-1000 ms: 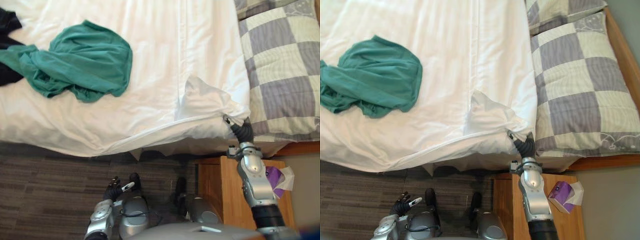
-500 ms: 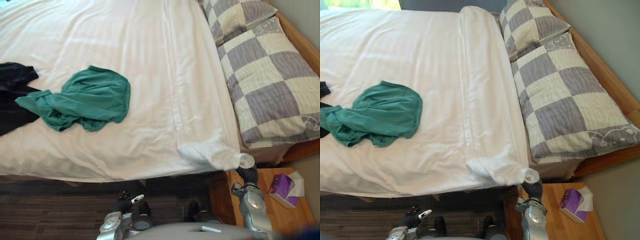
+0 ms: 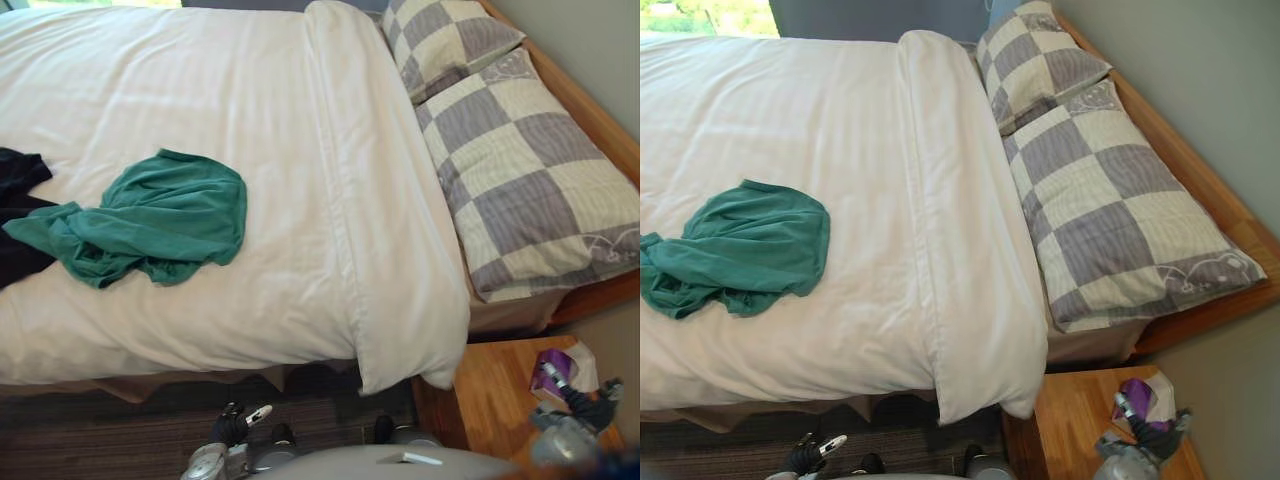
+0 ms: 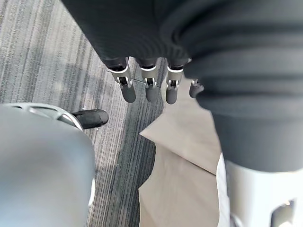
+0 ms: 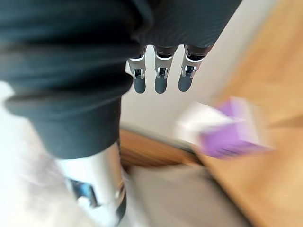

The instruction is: Tidy the bed and pick cloth on bed and put in laundry

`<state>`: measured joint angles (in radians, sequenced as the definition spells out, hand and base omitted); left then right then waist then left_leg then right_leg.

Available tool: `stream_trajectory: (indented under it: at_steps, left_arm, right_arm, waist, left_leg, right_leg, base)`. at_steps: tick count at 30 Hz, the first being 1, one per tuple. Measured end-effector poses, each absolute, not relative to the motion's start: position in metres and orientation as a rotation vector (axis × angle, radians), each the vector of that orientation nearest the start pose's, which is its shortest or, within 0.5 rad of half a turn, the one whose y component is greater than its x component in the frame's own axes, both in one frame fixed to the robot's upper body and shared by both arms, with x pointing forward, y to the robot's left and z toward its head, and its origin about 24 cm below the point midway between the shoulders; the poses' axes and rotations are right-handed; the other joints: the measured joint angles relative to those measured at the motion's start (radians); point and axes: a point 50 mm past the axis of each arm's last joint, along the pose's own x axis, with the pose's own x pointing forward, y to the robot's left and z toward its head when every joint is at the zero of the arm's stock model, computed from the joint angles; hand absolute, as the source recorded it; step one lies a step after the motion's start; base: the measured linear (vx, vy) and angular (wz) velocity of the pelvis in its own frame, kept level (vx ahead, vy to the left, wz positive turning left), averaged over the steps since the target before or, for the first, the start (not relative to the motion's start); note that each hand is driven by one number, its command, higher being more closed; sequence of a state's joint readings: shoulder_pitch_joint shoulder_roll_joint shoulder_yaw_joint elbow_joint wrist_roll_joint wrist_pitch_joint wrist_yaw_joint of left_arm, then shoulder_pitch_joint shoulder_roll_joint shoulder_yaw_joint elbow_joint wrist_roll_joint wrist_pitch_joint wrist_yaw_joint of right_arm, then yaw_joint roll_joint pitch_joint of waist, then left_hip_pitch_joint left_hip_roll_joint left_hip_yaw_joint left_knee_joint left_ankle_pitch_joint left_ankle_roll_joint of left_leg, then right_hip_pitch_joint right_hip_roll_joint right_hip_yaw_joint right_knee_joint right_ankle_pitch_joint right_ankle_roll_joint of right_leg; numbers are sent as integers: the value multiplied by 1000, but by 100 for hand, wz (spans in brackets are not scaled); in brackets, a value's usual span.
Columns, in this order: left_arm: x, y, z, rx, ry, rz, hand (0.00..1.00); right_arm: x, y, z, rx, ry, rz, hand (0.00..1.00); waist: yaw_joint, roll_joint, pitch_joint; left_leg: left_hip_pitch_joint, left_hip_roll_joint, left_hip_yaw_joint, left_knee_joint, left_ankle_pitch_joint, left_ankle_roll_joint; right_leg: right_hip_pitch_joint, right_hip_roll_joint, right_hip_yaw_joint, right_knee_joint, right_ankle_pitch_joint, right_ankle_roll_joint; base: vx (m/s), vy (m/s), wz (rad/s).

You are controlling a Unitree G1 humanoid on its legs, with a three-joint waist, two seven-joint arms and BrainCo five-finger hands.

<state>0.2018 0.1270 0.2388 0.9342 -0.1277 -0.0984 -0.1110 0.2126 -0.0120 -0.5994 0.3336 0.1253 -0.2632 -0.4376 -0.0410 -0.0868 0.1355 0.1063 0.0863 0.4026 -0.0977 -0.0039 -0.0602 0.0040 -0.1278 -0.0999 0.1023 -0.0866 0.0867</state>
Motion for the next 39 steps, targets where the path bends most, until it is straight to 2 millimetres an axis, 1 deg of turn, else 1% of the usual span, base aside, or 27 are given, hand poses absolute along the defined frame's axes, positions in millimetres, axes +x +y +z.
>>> stream_trajectory:
  at_steps: [1,2,4,5,7,9,10,11,13,14,16,17,18,19,20,22,23,24,25,28,29,30,33,34,36,38,39]
  left_arm:
    - [70,234,-150,-138,984,308,0]
    - [67,234,-151,-139,990,310,0]
    - [52,231,-153,-148,1023,318,0]
    - [46,229,-154,-150,1031,321,0]
    - [41,228,-155,-152,1041,324,0]
    - [34,224,-158,-156,1068,317,0]
    - [32,224,-158,-152,1074,311,0]
    - [33,223,-158,-144,1073,301,0]
    - [34,222,-158,-140,1069,292,0]
    - [35,221,-158,-134,1070,280,0]
    - [39,222,-158,-123,1065,264,0]
    - [48,224,-157,-120,1050,260,0]
    - [60,225,-156,-121,1027,254,0]
    - [78,227,-153,-123,982,245,0]
    - [87,227,-151,-123,956,238,0]
    - [124,223,-142,-174,848,236,0]
    - [132,221,-139,-187,824,233,0]
    - [146,216,-135,-212,780,226,0]
    - [154,211,-132,-227,753,216,0]
    - [173,196,-124,-287,684,198,0]
    - [178,193,-122,-298,670,193,0]
    - [188,185,-117,-330,636,183,0]
    - [207,177,-105,-364,572,187,0]
    - [213,173,-102,-389,552,195,0]
    - [220,169,-98,-410,536,194,0]
    - [226,164,-94,-442,519,198,0]
    - [226,164,-94,-443,516,200,0]
  right_arm:
    - [118,-319,-23,5,138,-1167,0]
    - [119,-322,-13,-1,84,-1178,0]
    - [127,-327,23,40,-149,-1150,0]
    - [130,-327,34,81,-221,-1107,100]
    - [137,-324,45,152,-303,-996,100]
    - [157,-309,53,269,-384,-755,100]
    - [163,-305,54,299,-398,-690,100]
    - [177,-293,57,350,-417,-547,100]
    - [197,-273,63,433,-440,-334,100]
    - [211,-258,68,486,-456,-218,100]
    - [229,-237,78,560,-493,-75,100]
    - [242,-226,90,611,-535,-6,100]
    - [254,-218,104,649,-586,45,100]
    - [272,-208,130,684,-676,114,100]
    - [280,-203,144,698,-723,148,100]
    - [303,-192,194,743,-863,228,100]
    - [307,-191,203,754,-883,240,100]
    - [314,-189,217,773,-910,258,100]
    - [317,-189,226,798,-927,264,100]
    - [320,-193,230,913,-956,245,100]
    - [320,-195,231,930,-967,239,100]
    - [319,-198,234,969,-992,237,100]
    - [318,-204,242,1037,-1041,240,100]
    - [318,-210,245,1057,-1063,233,100]
    - [316,-222,244,1111,-1105,201,100]
    - [314,-238,236,1189,-1165,172,100]
    - [313,-239,235,1195,-1170,171,100]
  waist:
    - [-1,4,-3]
    - [-1,7,-6]
    - [-5,19,-14]
    - [-8,21,-17]
    - [-6,24,-18]
    - [-3,29,-25]
    - [-3,30,-26]
    - [-2,33,-28]
    - [2,37,-28]
    - [8,42,-25]
    - [11,44,-16]
    - [23,48,1]
    - [32,42,19]
    - [37,43,64]
    - [38,47,90]
    - [49,69,195]
    - [56,75,221]
    - [65,87,258]
    - [66,99,283]
    - [84,121,309]
    - [84,125,318]
    - [86,136,334]
    - [87,156,361]
    - [86,168,372]
    - [87,175,378]
    - [79,181,383]
    - [77,181,383]
  left_leg:
    - [1,-1,0,-3,1,1]
    - [0,-1,0,-4,0,1]
    - [0,-3,0,-4,-2,4]
    - [-1,-4,-1,-4,-6,0]
    - [-2,-4,-2,-4,-6,0]
    - [1,-6,-8,-4,0,9]
    - [3,-7,-12,-4,0,9]
    - [2,-11,-25,-3,2,12]
    - [-2,-16,-34,0,5,17]
    - [-6,-19,-41,1,7,19]
    - [-27,-23,-62,1,10,24]
    - [-70,-24,-74,16,10,24]
    - [-112,-24,-84,34,9,24]
    - [-168,-23,-91,52,16,29]
    - [-193,-24,-98,60,24,31]
    - [-270,-28,-117,68,61,51]
    - [-283,-29,-118,72,68,55]
    - [-318,-32,-125,89,71,58]
    - [-350,-35,-136,107,71,59]
    - [-437,-37,-135,133,71,59]
    - [-452,-38,-134,142,71,59]
    - [-485,-37,-135,152,71,59]
    - [-556,-37,-126,175,71,59]
    - [-585,-36,-122,181,71,59]
    - [-621,-36,-110,185,74,61]
    - [-648,-37,-103,185,79,60]
    - [-648,-37,-102,184,79,60]
  right_leg:
    - [0,0,0,3,-1,0]
    - [-1,-1,0,3,-2,0]
    - [-2,-3,-1,6,-3,-1]
    - [-4,-3,0,6,-4,-1]
    - [-3,-4,-1,6,-4,-1]
    - [3,-6,-8,7,-4,-1]
    - [5,-7,-8,7,-4,0]
    - [5,-11,-12,9,-4,0]
    - [7,-14,-23,11,-6,3]
    - [7,-17,-28,13,-6,4]
    - [-3,-23,-45,17,-6,5]
    - [-37,-30,-56,30,-7,4]
    - [-74,-33,-60,48,-7,4]
    - [-125,-36,-61,66,-8,1]
    - [-150,-39,-66,74,-7,0]
    - [-224,-48,-82,99,9,-1]
    - [-239,-50,-82,109,12,-2]
    - [-269,-55,-83,123,13,-2]
    - [-294,-62,-90,135,13,-2]
    - [-387,-81,-93,179,13,-2]
    - [-404,-84,-94,188,12,-2]
    - [-438,-87,-96,206,11,-3]
    - [-520,-98,-96,245,6,-10]
    - [-555,-102,-96,261,4,-13]
    - [-603,-109,-95,283,-1,-19]
    - [-645,-115,-94,306,-4,-23]
    - [-647,-115,-94,307,-4,-24]
  base:
    - [-67,1,0]
    - [-52,6,3]
    - [-16,6,1]
    - [0,0,0]
    - [-2,7,2]
    - [11,8,6]
    - [23,9,5]
    - [17,11,10]
    - [13,14,18]
    - [1,15,21]
    - [-34,22,33]
    - [-72,24,39]
    - [-157,12,37]
    - [-142,4,30]
    - [-178,5,35]
    - [-116,17,30]
    - [-74,14,20]
    - [-36,12,19]
    - [-17,14,21]
    - [41,15,9]
    - [38,8,7]
    - [6,1,7]
    - [-4,-3,1]
    - [-33,-17,-3]
    - [-27,-18,-5]
    - [-5,-15,-2]
    - [-1,-26,-5]
